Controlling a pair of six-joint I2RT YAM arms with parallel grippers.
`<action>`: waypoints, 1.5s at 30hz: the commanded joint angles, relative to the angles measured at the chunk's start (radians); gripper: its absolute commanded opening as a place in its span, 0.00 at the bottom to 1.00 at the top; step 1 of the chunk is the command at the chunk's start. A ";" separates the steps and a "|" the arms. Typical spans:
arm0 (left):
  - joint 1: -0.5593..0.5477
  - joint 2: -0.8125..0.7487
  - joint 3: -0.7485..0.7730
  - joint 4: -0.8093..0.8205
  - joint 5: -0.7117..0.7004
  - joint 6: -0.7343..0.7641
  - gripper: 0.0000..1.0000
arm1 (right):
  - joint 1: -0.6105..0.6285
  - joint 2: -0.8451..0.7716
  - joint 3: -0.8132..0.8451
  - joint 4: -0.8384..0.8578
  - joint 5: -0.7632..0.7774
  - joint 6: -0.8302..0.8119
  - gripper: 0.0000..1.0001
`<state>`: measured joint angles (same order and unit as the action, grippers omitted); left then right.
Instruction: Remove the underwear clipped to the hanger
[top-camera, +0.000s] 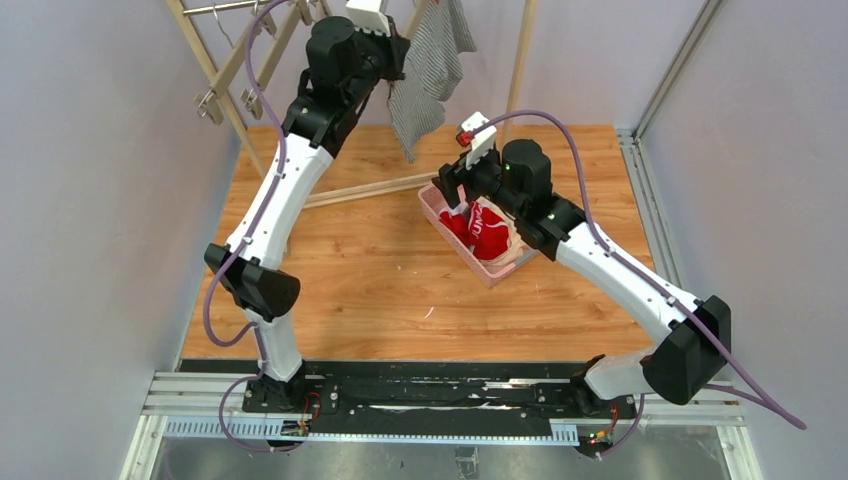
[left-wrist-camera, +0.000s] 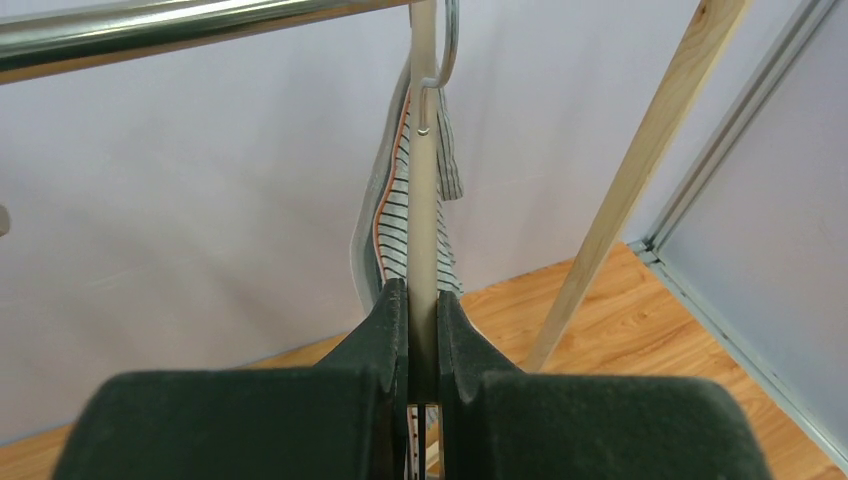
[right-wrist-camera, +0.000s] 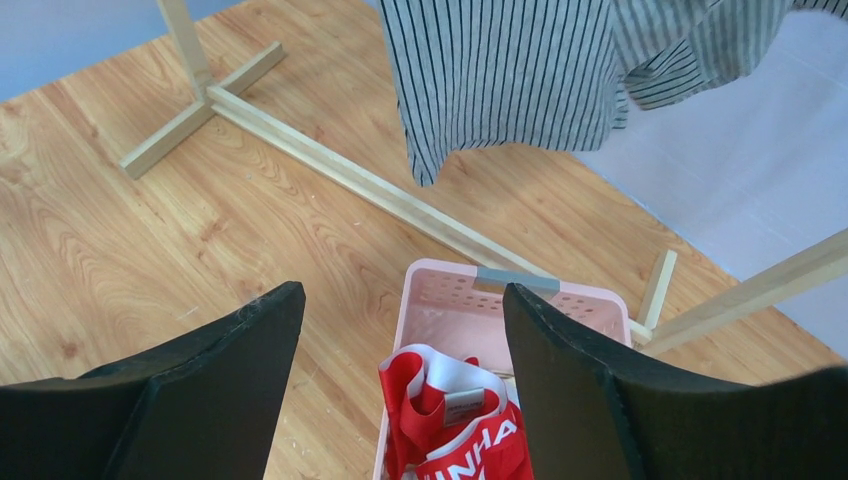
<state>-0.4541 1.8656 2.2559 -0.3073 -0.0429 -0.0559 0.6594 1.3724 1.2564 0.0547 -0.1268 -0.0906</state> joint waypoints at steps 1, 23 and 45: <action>-0.005 -0.080 -0.021 0.113 -0.027 0.024 0.00 | 0.005 -0.013 -0.030 0.029 0.023 0.001 0.75; -0.005 -0.304 -0.382 0.103 -0.029 0.124 0.00 | -0.005 -0.029 -0.070 0.042 0.013 0.047 0.76; -0.005 -0.949 -0.898 -0.440 0.219 0.257 0.00 | -0.449 -0.101 -0.012 -0.093 -0.730 0.143 0.77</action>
<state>-0.4541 0.9958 1.4433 -0.6846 0.0681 0.1577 0.2420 1.2980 1.2018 -0.0292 -0.5156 0.0303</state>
